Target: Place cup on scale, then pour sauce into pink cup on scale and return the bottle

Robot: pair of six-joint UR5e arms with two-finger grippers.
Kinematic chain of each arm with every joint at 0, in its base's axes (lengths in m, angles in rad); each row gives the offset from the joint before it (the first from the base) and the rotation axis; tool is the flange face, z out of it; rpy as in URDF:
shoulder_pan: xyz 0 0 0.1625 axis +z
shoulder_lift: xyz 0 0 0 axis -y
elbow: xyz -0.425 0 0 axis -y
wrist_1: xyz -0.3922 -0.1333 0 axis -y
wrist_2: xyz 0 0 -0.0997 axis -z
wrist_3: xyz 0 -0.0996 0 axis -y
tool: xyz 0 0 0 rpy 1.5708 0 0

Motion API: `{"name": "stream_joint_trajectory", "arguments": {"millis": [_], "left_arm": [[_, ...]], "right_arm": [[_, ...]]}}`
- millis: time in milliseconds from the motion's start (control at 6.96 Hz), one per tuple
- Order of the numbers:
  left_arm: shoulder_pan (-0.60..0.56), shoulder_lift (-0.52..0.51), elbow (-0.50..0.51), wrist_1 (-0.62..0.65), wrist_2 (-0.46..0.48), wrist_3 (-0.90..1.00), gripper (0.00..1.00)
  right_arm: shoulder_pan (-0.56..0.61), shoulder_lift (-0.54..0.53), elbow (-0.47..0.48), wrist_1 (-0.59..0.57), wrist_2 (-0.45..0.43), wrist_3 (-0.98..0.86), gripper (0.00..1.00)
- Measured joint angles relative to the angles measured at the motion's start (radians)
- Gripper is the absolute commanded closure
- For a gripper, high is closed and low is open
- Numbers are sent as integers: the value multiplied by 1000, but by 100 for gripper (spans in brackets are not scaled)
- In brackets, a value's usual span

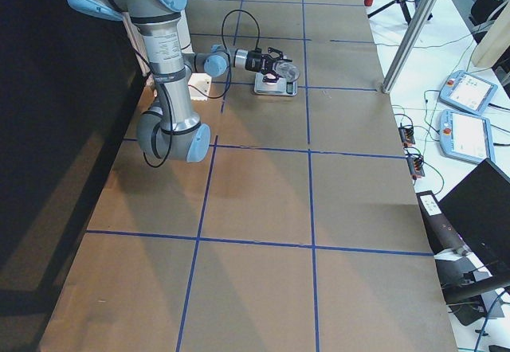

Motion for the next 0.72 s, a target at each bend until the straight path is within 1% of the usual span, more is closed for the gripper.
{"name": "stream_joint_trajectory", "arguments": {"millis": [287, 575, 718], "left_arm": [[0, -3, -7, 0, 0, 0, 0], [0, -7, -12, 0, 0, -1, 0], [-2, -9, -13, 0, 0, -1, 0]], "right_arm": [[-2, -3, -3, 5, 27, 175, 100], [-14, -2, -3, 8, 92, 417, 100], [-24, -3, -4, 35, 121, 532, 100]]}}
